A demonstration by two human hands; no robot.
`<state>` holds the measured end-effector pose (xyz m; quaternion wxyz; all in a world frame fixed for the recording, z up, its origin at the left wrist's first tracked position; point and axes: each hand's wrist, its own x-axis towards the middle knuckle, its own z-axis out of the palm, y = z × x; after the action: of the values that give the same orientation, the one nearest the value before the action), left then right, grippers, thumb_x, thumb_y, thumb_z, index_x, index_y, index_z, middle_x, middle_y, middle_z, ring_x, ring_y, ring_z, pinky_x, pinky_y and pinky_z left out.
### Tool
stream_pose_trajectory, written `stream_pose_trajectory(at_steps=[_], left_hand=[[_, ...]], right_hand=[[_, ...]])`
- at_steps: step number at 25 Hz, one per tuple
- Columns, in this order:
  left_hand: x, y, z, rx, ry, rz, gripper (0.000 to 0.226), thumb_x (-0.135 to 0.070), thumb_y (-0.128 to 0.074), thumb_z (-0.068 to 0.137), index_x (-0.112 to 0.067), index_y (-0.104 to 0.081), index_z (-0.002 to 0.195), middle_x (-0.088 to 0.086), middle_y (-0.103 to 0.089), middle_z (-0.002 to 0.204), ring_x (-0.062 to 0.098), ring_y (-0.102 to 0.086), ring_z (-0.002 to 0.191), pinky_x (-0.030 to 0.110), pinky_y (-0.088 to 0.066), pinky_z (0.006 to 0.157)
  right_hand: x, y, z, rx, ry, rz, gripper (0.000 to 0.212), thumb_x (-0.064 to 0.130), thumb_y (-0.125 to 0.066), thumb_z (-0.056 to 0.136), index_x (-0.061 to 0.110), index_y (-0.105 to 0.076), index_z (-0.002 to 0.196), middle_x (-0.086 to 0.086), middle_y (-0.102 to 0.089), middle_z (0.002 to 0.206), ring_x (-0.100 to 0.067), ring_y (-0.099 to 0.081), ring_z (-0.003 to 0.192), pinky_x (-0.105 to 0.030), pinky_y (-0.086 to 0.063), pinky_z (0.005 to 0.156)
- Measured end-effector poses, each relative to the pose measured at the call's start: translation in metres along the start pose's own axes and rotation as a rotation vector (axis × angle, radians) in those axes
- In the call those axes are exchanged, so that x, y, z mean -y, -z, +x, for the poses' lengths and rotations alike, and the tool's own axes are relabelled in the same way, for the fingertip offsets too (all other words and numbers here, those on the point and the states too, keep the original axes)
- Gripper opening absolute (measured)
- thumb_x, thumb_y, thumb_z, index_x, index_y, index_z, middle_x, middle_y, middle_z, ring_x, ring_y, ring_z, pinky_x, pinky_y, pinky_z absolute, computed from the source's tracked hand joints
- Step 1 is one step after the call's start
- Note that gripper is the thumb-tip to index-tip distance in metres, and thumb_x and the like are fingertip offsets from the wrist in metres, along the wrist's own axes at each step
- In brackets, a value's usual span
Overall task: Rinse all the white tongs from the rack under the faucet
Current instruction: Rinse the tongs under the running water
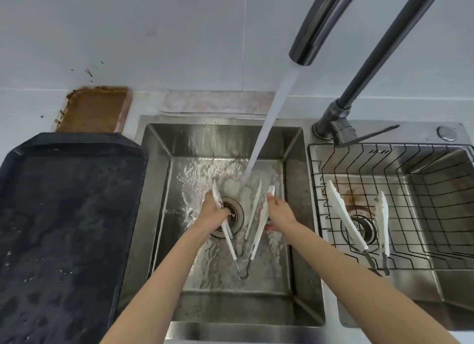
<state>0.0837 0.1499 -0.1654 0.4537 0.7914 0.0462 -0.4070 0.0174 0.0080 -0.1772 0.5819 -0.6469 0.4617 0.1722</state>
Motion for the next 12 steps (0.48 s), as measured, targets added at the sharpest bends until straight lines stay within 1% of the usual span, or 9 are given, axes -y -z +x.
stream_pose_trajectory(at_steps=[1, 3, 5, 7, 9, 12], left_hand=[[0.007, -0.001, 0.003, -0.022, 0.048, -0.008, 0.056, 0.003, -0.045, 0.088, -0.007, -0.023, 0.138, 0.005, -0.050, 0.097, 0.012, -0.049, 0.081, 0.016, -0.040, 0.059], [0.019, -0.002, 0.009, -0.087, 0.114, -0.005, 0.053, -0.003, -0.046, 0.090, -0.004, -0.023, 0.138, 0.011, -0.055, 0.103, 0.016, -0.051, 0.086, 0.022, -0.041, 0.070], [0.028, -0.004, 0.015, -0.135, 0.130, 0.003, 0.047, -0.008, -0.048, 0.092, -0.004, -0.027, 0.134, 0.017, -0.057, 0.119, 0.023, -0.054, 0.096, 0.029, -0.041, 0.075], [0.035, -0.007, 0.023, -0.167, 0.142, 0.008, 0.046, -0.009, -0.049, 0.092, -0.004, -0.028, 0.132, 0.018, -0.057, 0.124, 0.030, -0.057, 0.106, 0.031, -0.042, 0.076], [0.039, -0.009, 0.031, -0.200, 0.158, 0.029, 0.045, -0.009, -0.051, 0.091, -0.003, -0.030, 0.130, 0.020, -0.057, 0.123, 0.033, -0.057, 0.108, 0.030, -0.041, 0.076], [0.044, -0.012, 0.043, -0.219, 0.152, 0.046, 0.043, -0.009, -0.052, 0.091, -0.002, -0.034, 0.129, 0.021, -0.058, 0.123, 0.033, -0.057, 0.110, 0.032, -0.044, 0.083]], right_hand=[[-0.002, -0.003, 0.004, 0.006, -0.015, -0.020, 0.049, 0.035, -0.025, 0.100, 0.003, -0.048, 0.129, -0.022, -0.058, 0.125, -0.037, -0.057, 0.114, -0.051, -0.046, 0.099], [-0.007, -0.008, 0.013, 0.003, -0.071, -0.015, 0.046, 0.034, -0.027, 0.100, 0.003, -0.051, 0.124, -0.020, -0.060, 0.117, -0.035, -0.059, 0.107, -0.049, -0.049, 0.096], [-0.012, -0.013, 0.020, 0.003, -0.142, 0.043, 0.042, 0.034, -0.030, 0.099, 0.005, -0.054, 0.117, -0.019, -0.060, 0.108, -0.032, -0.059, 0.098, -0.048, -0.052, 0.093], [-0.016, -0.016, 0.026, -0.012, -0.185, 0.042, 0.043, 0.035, -0.031, 0.099, 0.004, -0.054, 0.118, -0.022, -0.060, 0.115, -0.034, -0.059, 0.105, -0.051, -0.051, 0.094], [-0.018, -0.019, 0.033, -0.039, -0.230, 0.029, 0.045, 0.035, -0.033, 0.098, 0.005, -0.053, 0.124, -0.021, -0.058, 0.124, -0.036, -0.057, 0.113, -0.050, -0.051, 0.094], [-0.021, -0.022, 0.044, -0.074, -0.255, -0.019, 0.044, 0.034, -0.033, 0.099, 0.004, -0.055, 0.122, -0.021, -0.059, 0.124, -0.035, -0.058, 0.111, -0.047, -0.053, 0.092]])
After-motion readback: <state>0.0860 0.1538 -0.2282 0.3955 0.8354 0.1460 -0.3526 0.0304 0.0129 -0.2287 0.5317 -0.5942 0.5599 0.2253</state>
